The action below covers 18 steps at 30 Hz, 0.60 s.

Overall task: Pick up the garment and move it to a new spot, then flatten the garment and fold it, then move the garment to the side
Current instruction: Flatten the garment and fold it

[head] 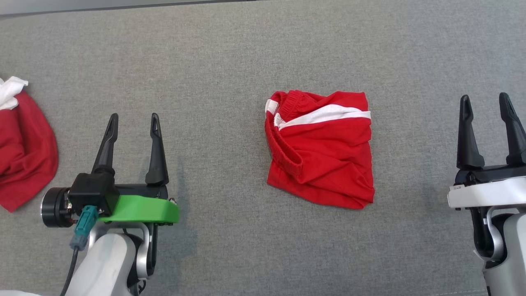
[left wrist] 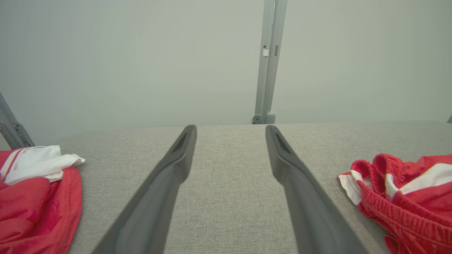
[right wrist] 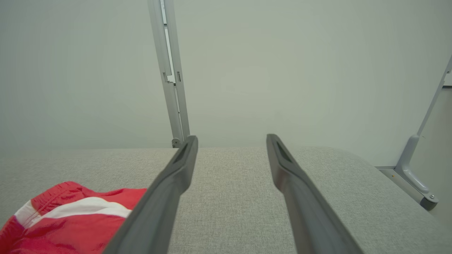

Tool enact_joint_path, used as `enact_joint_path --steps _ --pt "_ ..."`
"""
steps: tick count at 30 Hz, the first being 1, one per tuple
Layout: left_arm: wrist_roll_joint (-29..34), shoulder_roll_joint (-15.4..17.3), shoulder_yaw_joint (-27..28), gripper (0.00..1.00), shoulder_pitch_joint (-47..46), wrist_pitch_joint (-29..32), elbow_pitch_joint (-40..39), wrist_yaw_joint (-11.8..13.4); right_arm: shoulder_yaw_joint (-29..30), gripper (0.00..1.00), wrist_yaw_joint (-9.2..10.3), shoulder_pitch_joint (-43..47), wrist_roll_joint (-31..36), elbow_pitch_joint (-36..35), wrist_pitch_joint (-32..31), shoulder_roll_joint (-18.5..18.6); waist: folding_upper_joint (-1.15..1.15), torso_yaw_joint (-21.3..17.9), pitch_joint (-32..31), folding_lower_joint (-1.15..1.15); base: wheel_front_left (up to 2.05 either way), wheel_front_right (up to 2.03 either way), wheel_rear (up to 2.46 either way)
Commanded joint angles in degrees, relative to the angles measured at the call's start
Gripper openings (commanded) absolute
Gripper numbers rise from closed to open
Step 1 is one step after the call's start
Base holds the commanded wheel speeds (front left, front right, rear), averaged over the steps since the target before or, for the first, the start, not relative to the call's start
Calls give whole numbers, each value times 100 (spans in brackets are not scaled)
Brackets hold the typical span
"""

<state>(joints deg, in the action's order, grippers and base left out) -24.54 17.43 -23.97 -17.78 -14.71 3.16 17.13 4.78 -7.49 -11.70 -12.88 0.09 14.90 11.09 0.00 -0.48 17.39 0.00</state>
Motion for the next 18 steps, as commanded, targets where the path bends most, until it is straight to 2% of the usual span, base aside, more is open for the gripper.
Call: enact_joint_path --steps 1,18 --pt "-8 44 36 100 60 -25 -34 25 4 100 0 58 54 6 -12 4 0 -20 -40 0 0 0 0" --pt "-33 69 61 100 270 -37 -92 27 16 100 0 198 3 159 -102 -5 0 35 -177 0 0 0 0"
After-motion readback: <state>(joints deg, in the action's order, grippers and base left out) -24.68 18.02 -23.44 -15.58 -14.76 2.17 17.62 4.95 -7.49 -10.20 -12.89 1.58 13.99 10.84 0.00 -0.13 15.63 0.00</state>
